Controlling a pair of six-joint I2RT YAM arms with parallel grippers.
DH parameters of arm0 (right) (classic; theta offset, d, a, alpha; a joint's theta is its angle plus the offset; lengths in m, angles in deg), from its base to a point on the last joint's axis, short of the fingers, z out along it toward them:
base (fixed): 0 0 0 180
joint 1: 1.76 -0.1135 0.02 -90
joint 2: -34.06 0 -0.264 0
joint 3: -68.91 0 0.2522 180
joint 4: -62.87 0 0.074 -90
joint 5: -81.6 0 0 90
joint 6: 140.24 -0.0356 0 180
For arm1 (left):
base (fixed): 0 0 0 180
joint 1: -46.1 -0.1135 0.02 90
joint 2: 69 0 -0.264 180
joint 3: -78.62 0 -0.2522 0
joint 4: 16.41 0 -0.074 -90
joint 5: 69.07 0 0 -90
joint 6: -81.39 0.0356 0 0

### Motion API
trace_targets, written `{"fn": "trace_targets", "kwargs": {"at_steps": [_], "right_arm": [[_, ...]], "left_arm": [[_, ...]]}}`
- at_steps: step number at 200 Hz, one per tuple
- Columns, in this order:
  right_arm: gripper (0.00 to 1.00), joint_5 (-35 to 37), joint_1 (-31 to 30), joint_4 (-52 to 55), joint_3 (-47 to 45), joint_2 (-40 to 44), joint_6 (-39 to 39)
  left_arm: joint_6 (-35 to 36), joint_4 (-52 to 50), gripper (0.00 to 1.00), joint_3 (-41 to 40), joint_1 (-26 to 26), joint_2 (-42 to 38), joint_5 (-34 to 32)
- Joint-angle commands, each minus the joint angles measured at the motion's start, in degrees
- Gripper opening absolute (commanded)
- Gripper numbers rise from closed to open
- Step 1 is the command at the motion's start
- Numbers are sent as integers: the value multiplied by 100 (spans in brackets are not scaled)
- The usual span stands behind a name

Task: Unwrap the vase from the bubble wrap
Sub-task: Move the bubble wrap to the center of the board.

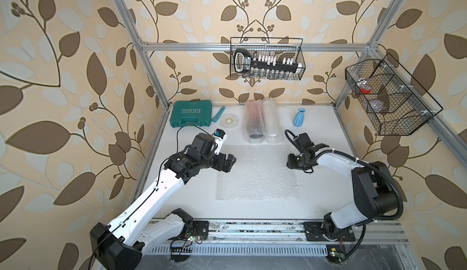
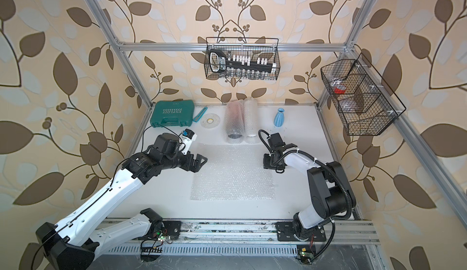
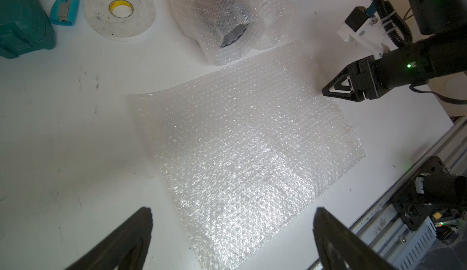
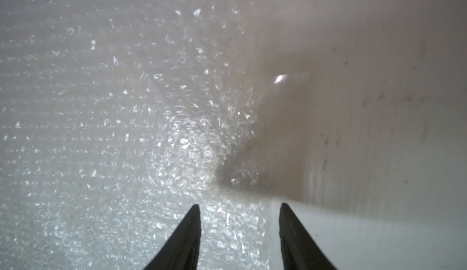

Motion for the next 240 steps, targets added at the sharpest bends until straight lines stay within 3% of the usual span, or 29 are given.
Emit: {"fn": "trace_targets", "kwargs": {"at_steps": [1, 83, 140, 176, 240], "right_arm": [[49, 184, -134, 240, -150, -94, -169], [46, 267, -500, 109, -160, -430, -372], [14, 586, -550, 149, -180, -437, -372], [0, 772, -490, 315, -77, -463, -293], [0, 1271, 64, 871, 229, -336, -136]], "left_arm": [[-78, 87, 99, -9, -89, -10, 153], [-104, 91, 99, -7, -141, -10, 202], [-109, 90, 99, -7, -151, -19, 210], [-115, 108, 99, -7, -159, -53, 256], [-153, 161, 99, -61, -159, -81, 312]]}}
